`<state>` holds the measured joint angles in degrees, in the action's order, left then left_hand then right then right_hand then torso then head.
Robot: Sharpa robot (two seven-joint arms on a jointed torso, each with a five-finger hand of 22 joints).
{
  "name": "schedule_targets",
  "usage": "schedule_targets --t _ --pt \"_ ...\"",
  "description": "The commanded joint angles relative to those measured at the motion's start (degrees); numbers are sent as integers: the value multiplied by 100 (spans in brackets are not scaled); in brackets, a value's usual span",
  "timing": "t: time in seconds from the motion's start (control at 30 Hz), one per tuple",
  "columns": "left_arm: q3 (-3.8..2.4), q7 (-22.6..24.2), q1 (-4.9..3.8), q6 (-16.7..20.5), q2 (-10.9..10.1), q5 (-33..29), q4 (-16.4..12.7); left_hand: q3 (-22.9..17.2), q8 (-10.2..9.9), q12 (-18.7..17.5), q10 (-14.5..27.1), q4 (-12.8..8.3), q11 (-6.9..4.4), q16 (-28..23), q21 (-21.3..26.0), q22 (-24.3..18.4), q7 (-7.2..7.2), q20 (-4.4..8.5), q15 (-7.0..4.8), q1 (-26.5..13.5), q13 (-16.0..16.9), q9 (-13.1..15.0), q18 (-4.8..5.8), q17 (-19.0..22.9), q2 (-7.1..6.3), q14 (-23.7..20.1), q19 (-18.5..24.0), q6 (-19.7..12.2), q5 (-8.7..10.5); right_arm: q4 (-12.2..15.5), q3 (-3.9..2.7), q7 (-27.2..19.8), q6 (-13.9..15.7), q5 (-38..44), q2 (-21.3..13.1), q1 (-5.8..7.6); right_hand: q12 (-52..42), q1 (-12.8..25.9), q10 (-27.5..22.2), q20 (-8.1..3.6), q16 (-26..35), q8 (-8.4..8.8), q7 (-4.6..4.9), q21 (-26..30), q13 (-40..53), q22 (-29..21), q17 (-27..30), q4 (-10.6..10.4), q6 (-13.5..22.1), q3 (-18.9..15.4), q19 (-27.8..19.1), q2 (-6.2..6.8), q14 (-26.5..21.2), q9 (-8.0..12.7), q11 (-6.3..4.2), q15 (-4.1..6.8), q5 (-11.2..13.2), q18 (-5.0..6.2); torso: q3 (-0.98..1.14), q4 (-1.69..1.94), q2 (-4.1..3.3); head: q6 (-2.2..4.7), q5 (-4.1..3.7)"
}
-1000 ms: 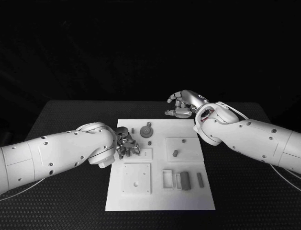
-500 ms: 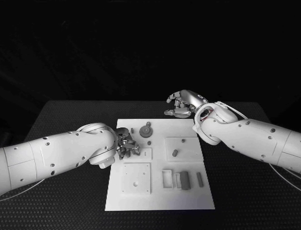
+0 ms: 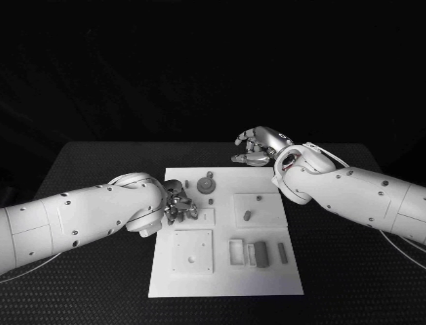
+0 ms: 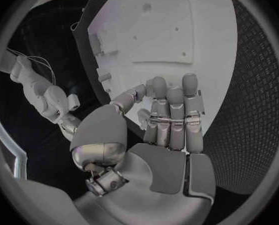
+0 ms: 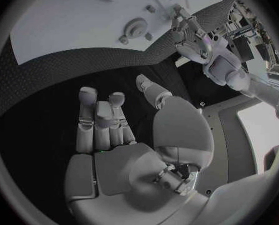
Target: Assemble the parts on the task board
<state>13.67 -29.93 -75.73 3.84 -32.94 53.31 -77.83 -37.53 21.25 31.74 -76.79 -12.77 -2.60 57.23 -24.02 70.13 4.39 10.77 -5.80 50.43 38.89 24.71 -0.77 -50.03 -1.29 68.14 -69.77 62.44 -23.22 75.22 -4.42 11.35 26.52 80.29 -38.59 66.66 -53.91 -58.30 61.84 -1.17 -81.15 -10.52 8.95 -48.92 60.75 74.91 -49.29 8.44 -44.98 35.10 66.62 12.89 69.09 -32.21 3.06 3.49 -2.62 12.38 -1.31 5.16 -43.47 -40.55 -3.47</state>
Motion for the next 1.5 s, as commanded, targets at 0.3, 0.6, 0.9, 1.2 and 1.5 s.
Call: schedule_targets --t 0.3,0.6,0.9,1.2,1.5 --pt "-1 -15 19 -174 47 60 41 9 433 51 -103 48 -138 60 -29 29 -331 139 -94 -16 22 1361 -91 24 59 13 -162 535 41 2 -3 -5 -72 0 14 1 0 -42 6 -39 30 -18 51 24 -7 44 6 -28 -22 -2 -1 -1 13 -10 -20 -2 -12 262 1 -5 -4 3 -11" --pt "-1 -5 46 -32 66 143 54 5 431 61 -92 60 -139 78 -31 42 -330 143 -98 -20 27 1375 -89 42 87 4 -159 527 53 11 -3 -4 -75 0 11 1 -2 -44 5 -38 30 -18 52 24 -9 45 7 -32 -21 -5 -2 -2 12 -11 -20 -2 -12 262 -1 1 -2 1 -26" --pt "-3 15 48 57 26 147 25 -3 429 68 -81 57 -139 92 -30 52 -328 146 -102 -14 30 1386 -87 59 113 -6 -153 519 56 5 -4 -5 -72 -1 14 0 -4 -45 4 -38 29 -19 52 25 -11 47 7 -36 -21 -8 -3 -4 11 -12 -19 -3 -12 262 -3 -1 1 5 -23" --pt "-3 28 49 167 -6 154 7 -8 429 74 -78 45 -140 102 -31 60 -329 149 -104 -7 33 1394 -87 70 121 -9 -152 518 54 3 -4 8 -68 -4 10 0 -6 -38 3 -36 29 -19 53 26 -14 48 8 -47 -19 -14 -4 -5 10 -12 -18 -4 -12 262 -8 4 3 5 -37" --pt "-3 30 52 221 4 174 18 -10 429 79 -76 40 -140 111 -33 67 -329 150 -106 -6 35 1400 -85 79 133 -11 -152 517 54 5 -4 16 -72 -4 8 0 -8 -31 2 -34 30 -18 54 27 -17 49 9 -60 -18 -21 -7 -4 7 -13 -18 -5 -12 262 -5 4 3 9 -34"
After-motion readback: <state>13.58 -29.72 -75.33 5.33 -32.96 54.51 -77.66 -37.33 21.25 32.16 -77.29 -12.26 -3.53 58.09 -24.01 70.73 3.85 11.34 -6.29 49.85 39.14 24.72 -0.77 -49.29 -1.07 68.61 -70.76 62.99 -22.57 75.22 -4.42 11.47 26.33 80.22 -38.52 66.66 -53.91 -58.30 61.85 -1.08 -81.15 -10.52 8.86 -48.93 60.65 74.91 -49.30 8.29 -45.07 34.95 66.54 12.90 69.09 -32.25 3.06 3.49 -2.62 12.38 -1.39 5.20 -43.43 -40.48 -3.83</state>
